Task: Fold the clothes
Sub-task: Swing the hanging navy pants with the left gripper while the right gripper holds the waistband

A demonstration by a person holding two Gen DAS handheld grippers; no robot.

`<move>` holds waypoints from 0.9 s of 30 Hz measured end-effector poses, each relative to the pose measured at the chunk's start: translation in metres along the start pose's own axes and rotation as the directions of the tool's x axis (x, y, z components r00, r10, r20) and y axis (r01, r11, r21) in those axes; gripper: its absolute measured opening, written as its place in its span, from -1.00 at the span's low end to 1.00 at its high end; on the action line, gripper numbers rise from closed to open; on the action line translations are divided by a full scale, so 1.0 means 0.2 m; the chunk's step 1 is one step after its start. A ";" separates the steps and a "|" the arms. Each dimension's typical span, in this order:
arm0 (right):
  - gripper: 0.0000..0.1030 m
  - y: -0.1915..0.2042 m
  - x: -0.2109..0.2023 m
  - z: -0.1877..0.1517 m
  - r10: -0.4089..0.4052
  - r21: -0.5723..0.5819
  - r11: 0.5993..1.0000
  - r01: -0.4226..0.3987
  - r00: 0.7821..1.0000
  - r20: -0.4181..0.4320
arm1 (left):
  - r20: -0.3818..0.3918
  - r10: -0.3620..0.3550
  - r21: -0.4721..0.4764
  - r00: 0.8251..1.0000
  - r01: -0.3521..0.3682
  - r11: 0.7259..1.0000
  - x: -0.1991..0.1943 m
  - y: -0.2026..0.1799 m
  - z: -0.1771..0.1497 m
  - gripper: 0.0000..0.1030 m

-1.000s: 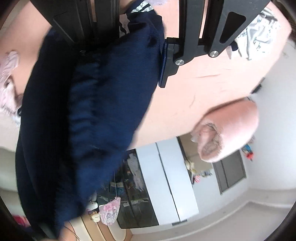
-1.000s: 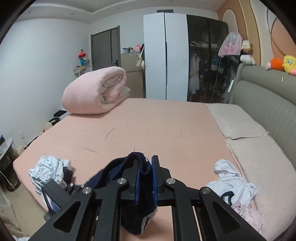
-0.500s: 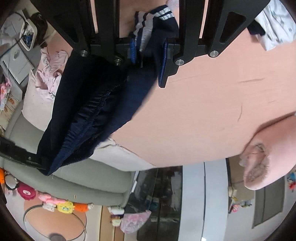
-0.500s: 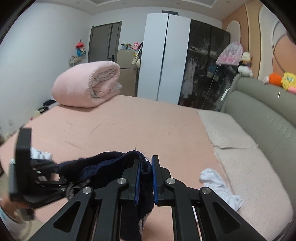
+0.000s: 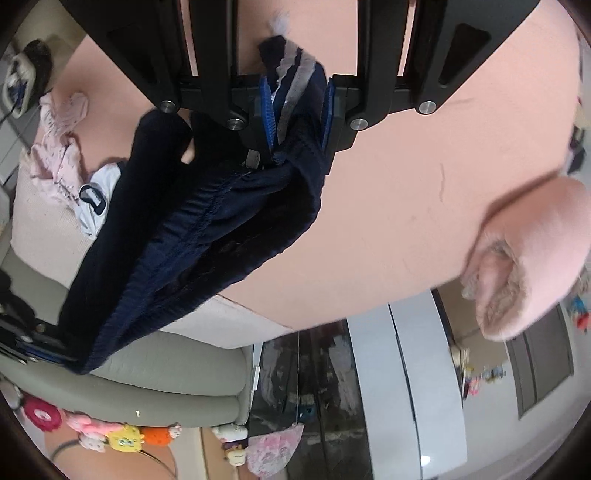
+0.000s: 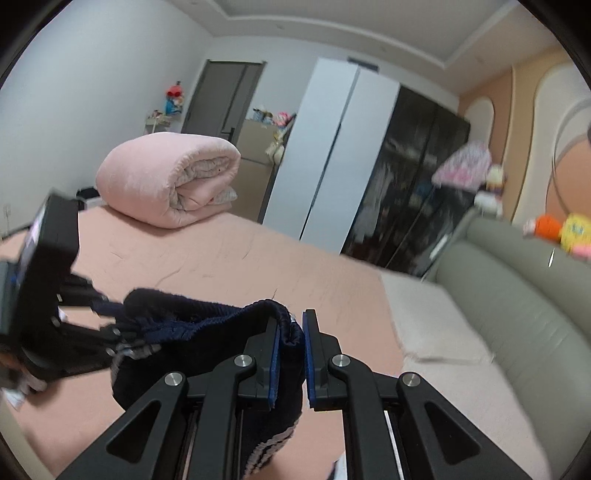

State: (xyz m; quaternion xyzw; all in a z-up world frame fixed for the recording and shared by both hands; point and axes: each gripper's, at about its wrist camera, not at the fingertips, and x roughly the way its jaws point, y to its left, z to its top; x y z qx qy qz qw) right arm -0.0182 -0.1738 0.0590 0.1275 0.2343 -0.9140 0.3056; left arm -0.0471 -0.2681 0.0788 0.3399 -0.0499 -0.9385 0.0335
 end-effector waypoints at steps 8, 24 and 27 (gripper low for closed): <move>-0.84 0.15 -0.04 -0.25 0.103 -0.057 0.992 -0.110 0.988 -0.115 | -0.065 -0.078 0.007 0.995 0.079 0.997 0.02 -0.03 -0.26 -0.64; -0.84 0.16 -0.10 -0.61 0.302 0.231 0.941 -0.248 0.924 -0.234 | -0.145 -0.292 -0.200 0.945 0.261 0.945 -0.03 -0.16 -0.86 -0.63; -0.84 0.16 -0.10 -0.61 0.293 0.221 0.945 -0.243 0.926 -0.236 | -0.163 -0.261 -0.193 0.951 0.229 0.954 -0.03 -0.19 -0.90 -0.57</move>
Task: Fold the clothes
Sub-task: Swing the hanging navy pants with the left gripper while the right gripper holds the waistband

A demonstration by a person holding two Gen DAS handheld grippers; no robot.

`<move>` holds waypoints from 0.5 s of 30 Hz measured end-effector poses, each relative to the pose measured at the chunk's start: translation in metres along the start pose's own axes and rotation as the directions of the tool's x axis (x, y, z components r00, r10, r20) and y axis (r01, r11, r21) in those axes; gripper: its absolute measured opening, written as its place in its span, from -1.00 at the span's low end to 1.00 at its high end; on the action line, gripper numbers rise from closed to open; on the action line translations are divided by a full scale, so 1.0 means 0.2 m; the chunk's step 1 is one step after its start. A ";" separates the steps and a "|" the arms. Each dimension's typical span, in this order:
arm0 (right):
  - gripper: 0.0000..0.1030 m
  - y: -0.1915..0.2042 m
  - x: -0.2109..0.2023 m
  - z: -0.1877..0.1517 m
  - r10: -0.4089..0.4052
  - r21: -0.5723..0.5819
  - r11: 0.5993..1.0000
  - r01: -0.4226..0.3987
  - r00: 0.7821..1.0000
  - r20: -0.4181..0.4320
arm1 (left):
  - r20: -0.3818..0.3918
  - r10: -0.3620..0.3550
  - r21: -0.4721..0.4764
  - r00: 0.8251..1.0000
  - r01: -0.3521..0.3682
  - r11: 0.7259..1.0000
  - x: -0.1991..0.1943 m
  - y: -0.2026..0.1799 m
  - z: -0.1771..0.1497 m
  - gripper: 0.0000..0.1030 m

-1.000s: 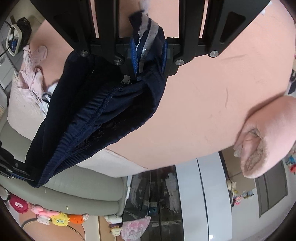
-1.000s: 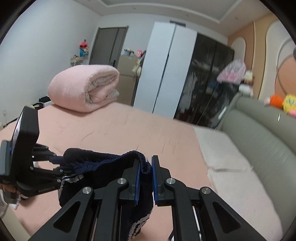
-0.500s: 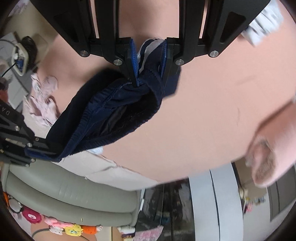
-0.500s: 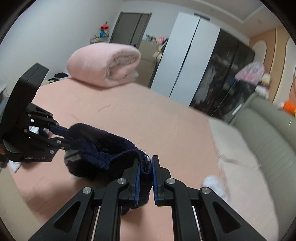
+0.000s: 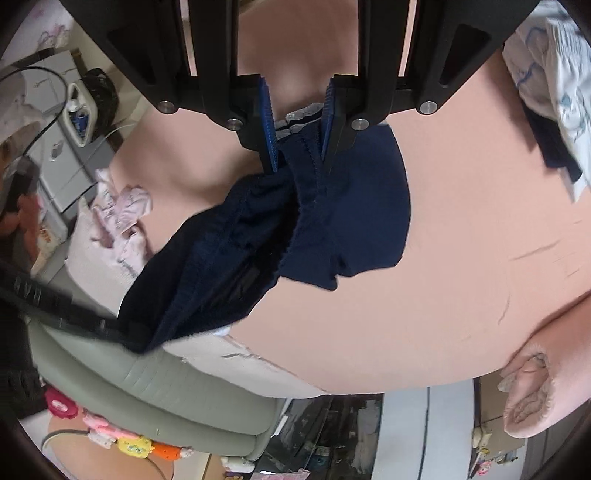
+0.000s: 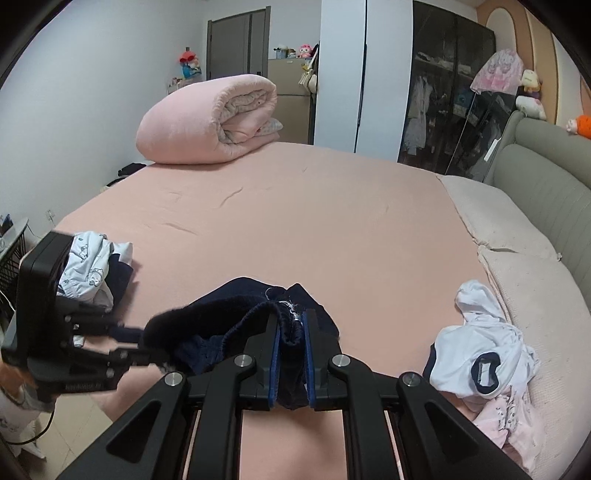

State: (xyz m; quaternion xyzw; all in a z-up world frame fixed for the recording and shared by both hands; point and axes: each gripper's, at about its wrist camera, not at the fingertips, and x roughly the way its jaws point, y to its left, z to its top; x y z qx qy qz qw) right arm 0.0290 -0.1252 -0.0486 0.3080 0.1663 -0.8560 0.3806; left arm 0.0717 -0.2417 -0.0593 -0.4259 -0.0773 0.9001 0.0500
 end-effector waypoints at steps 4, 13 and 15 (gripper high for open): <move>-0.84 0.02 0.00 0.04 0.016 -0.002 1.000 -0.016 1.000 0.006 | -0.016 0.055 0.003 0.998 -0.055 0.998 0.02 -0.05 -0.05 -0.34; -0.84 0.11 -0.02 0.19 0.030 -0.064 0.998 -0.028 0.999 0.030 | 0.070 0.100 -0.159 0.993 -0.088 0.983 -0.04 -0.05 -0.17 0.31; -0.84 0.13 -0.03 0.23 0.036 -0.061 0.998 -0.034 0.999 0.035 | 0.124 0.185 -0.163 0.975 -0.164 0.973 -0.05 -0.08 -0.21 0.44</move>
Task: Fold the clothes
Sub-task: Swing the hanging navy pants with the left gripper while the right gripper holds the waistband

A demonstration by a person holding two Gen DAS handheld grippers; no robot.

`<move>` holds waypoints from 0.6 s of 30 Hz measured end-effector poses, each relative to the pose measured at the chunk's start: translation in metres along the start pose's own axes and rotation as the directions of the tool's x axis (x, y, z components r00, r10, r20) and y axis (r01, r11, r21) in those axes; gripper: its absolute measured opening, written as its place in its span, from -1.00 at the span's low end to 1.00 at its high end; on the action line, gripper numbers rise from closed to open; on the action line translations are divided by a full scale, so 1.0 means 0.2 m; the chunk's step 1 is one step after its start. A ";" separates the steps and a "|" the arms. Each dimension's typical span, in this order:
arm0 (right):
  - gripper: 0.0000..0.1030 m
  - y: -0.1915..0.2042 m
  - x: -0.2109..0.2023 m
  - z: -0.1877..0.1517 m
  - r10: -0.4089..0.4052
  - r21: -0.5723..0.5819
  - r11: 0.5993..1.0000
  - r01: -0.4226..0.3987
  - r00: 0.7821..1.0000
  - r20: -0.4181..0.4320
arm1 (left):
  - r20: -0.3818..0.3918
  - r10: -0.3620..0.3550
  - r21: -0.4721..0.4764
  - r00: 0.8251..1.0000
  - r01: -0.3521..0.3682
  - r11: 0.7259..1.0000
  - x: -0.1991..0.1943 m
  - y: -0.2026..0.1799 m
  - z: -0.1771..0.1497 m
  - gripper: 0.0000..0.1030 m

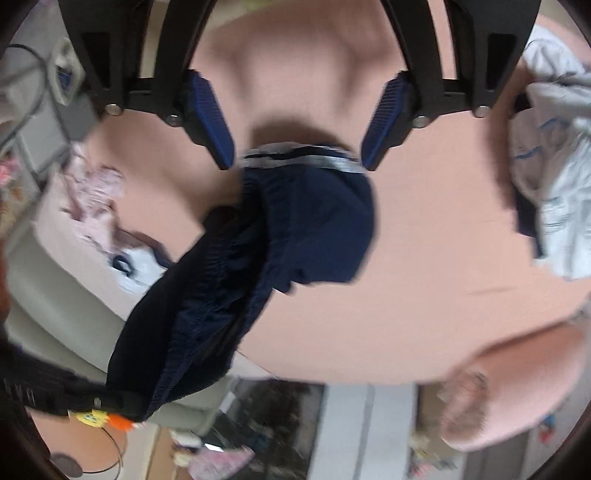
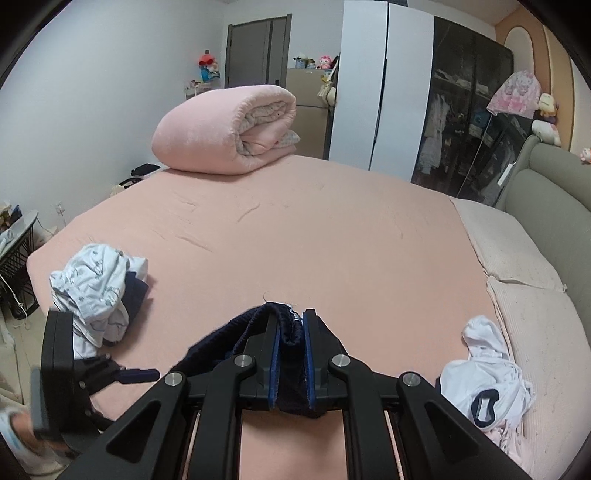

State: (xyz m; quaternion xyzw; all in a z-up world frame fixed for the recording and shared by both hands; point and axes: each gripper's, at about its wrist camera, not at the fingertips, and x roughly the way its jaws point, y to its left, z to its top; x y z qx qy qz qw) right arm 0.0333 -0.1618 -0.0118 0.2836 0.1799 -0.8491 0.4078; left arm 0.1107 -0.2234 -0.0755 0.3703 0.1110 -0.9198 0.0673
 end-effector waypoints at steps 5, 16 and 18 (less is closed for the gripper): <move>-0.84 0.01 -0.04 0.10 0.021 0.019 1.000 -0.021 0.999 0.024 | 0.114 0.128 0.073 0.985 -0.136 0.988 0.00 -0.12 -0.08 0.56; -0.84 0.09 -0.10 0.22 0.047 -0.026 0.999 -0.046 0.998 0.038 | 0.367 0.385 0.228 0.847 -0.483 0.845 0.18 -0.42 -0.19 0.60; -0.84 0.10 -0.11 0.21 0.051 -0.033 0.998 -0.049 0.998 0.042 | 0.397 0.417 0.238 0.818 -0.530 0.814 0.22 -0.45 -0.19 0.60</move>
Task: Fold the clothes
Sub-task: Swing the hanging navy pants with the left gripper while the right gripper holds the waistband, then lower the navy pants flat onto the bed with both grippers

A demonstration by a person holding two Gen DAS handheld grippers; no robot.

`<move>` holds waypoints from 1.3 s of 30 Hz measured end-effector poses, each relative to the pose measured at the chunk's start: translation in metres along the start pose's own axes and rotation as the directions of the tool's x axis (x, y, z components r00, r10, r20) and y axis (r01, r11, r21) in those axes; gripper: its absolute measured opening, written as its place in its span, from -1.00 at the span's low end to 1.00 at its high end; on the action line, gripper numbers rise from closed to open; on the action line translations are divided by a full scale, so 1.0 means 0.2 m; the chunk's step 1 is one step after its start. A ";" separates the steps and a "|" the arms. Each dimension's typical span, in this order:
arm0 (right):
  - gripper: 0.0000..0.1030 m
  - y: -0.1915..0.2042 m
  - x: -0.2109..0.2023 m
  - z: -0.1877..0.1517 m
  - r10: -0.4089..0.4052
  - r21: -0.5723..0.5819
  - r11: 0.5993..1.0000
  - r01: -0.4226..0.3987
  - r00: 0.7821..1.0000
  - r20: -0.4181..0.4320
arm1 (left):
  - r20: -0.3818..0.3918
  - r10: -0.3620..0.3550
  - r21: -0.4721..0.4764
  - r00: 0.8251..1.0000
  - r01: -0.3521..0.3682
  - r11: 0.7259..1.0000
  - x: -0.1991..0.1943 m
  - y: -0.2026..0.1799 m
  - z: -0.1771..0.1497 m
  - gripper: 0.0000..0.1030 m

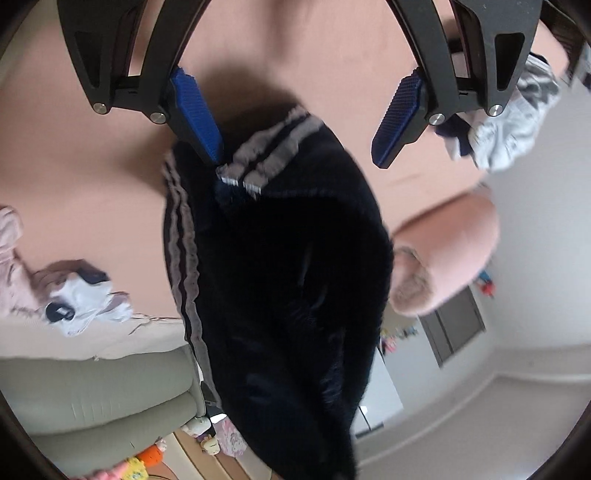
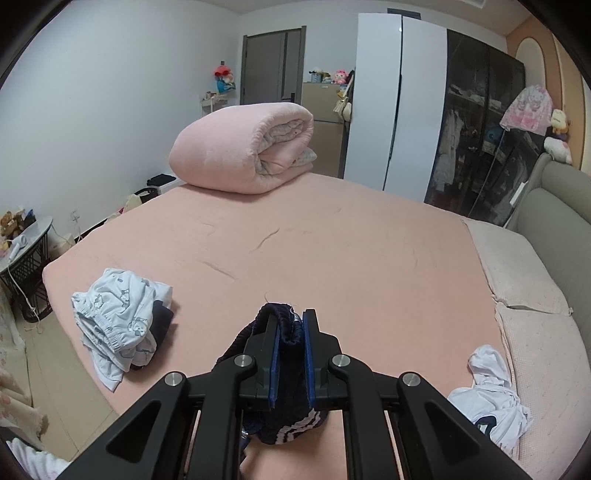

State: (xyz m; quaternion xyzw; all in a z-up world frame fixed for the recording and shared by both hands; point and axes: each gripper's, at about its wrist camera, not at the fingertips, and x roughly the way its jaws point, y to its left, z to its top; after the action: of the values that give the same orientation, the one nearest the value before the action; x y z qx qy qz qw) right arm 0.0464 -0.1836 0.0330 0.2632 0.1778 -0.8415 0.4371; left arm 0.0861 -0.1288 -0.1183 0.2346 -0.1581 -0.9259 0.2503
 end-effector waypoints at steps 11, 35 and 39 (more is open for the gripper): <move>-0.84 0.06 -0.12 0.03 0.023 -0.003 1.000 -0.022 0.999 0.027 | 0.003 0.189 0.045 0.982 -0.189 0.981 0.14 -0.12 0.10 0.60; -0.84 -0.11 -0.17 -0.22 0.013 0.115 0.993 -0.009 0.999 -0.032 | -0.091 -0.002 -0.164 0.996 -0.013 0.986 0.28 0.21 0.23 -0.43; -0.84 -0.09 -0.14 -0.27 0.007 0.090 0.996 -0.002 0.999 -0.054 | -0.073 -0.105 -0.226 0.992 0.086 0.970 0.28 0.25 0.27 -0.72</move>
State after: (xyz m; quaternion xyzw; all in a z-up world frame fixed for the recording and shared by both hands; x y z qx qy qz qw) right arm 0.0598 -0.1271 0.0072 0.3057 0.1510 -0.8401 0.4219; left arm 0.0349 -0.1917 -0.0724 0.2515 -0.0315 -0.9379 0.2367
